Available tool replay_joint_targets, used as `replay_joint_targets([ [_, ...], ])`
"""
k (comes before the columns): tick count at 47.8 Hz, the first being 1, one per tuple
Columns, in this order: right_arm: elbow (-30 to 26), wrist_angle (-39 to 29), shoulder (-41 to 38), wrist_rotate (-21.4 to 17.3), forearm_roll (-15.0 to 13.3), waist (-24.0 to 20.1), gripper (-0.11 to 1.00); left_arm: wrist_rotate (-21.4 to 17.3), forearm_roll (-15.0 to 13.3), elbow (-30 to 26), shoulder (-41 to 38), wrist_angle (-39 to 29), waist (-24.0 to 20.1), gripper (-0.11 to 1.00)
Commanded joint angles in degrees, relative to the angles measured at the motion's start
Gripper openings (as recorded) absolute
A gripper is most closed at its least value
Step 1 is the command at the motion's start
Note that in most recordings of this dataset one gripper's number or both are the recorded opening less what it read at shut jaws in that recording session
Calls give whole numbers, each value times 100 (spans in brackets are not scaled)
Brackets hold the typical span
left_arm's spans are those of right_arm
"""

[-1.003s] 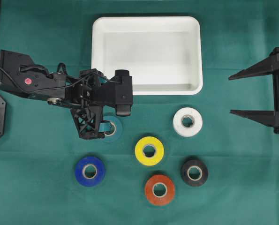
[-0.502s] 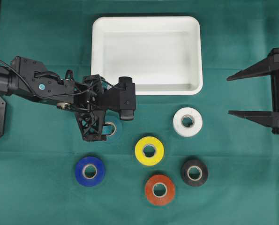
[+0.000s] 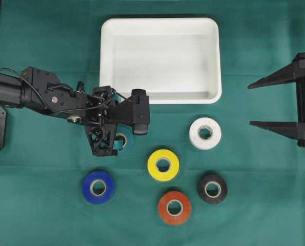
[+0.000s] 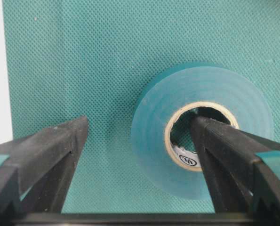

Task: Pick up the tape from a random location and place it into the white case.
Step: 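Lower the left gripper into the teal roll's hole and close it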

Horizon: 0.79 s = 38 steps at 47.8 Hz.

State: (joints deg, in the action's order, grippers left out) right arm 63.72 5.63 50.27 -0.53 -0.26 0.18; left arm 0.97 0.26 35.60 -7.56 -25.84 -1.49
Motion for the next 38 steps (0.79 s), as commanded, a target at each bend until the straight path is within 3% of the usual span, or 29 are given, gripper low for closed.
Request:
replay_joint_targets([
  [1,-132,18,-44,18,0,0,90,9,9,-35,53,35,9,97],
  [5,-132,18,-44,18,-9,9,90,9,9,-26,53,26,9,93],
  [8,-132,18,-44,18,0,0,90,9,9,-26,62,26,9,84],
  [20,-141,18,-44,9,-9,9,90,0,9,53,105,-9,53,22],
  [38,-141,18,-53,9,-9,0,90,9,0,35,105,-9,105,20],
])
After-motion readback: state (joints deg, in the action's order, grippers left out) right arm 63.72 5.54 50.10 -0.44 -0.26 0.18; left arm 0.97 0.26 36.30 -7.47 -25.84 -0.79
